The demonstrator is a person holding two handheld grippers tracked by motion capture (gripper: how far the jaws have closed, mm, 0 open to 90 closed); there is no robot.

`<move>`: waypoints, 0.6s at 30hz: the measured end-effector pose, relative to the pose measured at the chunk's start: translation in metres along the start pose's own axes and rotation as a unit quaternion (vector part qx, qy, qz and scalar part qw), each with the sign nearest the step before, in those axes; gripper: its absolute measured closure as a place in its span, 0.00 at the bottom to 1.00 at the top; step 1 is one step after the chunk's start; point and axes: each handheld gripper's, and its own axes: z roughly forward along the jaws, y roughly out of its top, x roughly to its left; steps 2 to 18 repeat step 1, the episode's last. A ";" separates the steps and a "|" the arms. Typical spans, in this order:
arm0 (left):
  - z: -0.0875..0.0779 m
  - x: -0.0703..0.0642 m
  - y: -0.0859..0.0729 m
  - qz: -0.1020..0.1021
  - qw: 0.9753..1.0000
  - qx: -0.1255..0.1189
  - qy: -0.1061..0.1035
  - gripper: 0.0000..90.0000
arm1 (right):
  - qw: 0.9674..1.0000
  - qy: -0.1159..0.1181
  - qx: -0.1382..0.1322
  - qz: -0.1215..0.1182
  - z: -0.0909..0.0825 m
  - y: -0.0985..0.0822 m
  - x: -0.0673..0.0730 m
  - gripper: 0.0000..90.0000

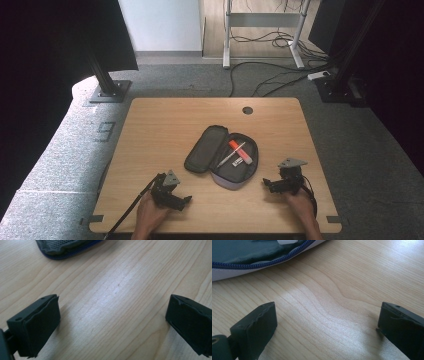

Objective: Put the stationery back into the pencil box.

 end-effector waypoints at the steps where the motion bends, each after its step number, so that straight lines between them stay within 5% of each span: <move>1: 0.000 0.000 0.000 0.000 1.000 0.000 0.000 0.00 | 1.000 0.000 0.000 0.000 0.000 0.000 0.000 0.02; 18: 0.000 0.000 0.000 0.000 1.000 0.000 0.000 0.00 | 1.000 0.000 0.000 0.000 0.000 0.000 0.000 0.02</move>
